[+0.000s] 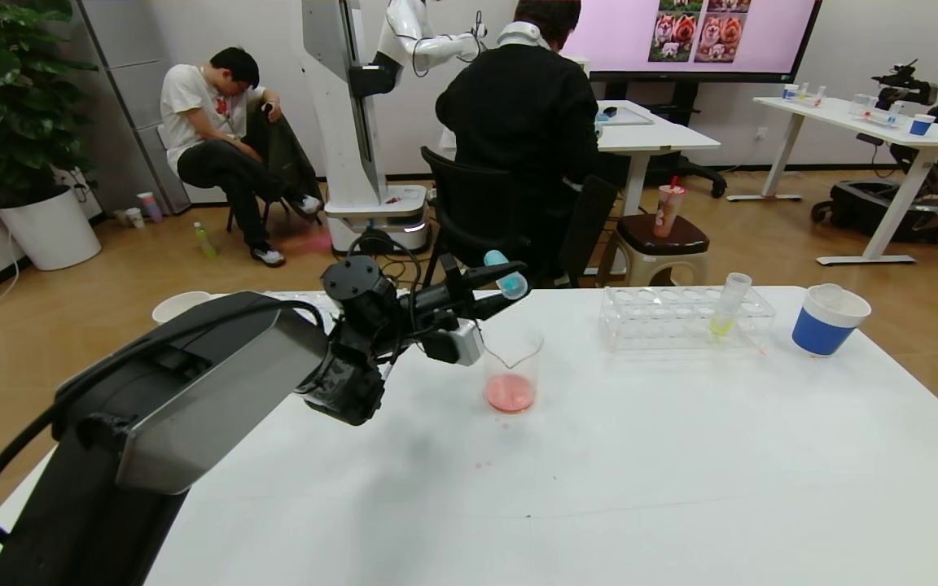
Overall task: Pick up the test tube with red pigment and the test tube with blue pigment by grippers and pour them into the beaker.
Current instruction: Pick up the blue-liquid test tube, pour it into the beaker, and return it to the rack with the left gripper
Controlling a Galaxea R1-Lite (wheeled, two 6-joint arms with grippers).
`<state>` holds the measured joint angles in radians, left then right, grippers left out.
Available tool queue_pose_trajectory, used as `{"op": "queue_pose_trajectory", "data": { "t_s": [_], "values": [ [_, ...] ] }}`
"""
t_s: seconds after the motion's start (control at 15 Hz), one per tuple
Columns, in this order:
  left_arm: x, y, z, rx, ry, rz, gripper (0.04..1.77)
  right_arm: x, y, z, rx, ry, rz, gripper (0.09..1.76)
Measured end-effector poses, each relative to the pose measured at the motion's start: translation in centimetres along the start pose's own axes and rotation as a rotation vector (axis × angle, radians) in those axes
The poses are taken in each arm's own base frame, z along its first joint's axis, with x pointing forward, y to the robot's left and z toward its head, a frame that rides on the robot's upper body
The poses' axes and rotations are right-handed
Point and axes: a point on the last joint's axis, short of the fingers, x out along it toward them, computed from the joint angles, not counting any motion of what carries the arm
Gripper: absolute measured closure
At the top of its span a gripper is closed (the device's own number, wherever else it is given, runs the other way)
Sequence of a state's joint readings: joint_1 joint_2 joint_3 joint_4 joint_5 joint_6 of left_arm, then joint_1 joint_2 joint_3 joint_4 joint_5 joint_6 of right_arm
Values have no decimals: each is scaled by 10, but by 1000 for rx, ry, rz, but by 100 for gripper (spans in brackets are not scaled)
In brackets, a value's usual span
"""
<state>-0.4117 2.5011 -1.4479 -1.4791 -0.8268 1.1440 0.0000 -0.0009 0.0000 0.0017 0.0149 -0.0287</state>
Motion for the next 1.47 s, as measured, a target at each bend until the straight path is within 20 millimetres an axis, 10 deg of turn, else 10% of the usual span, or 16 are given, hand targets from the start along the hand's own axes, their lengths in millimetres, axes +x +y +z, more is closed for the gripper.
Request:
{"op": "queue_pose_trajectory", "data": {
  "t_s": [1.47],
  "values": [
    [-4, -8, -5, 227, -68, -36, 130, 0, 0, 0, 0, 0, 0, 11]
  ]
}}
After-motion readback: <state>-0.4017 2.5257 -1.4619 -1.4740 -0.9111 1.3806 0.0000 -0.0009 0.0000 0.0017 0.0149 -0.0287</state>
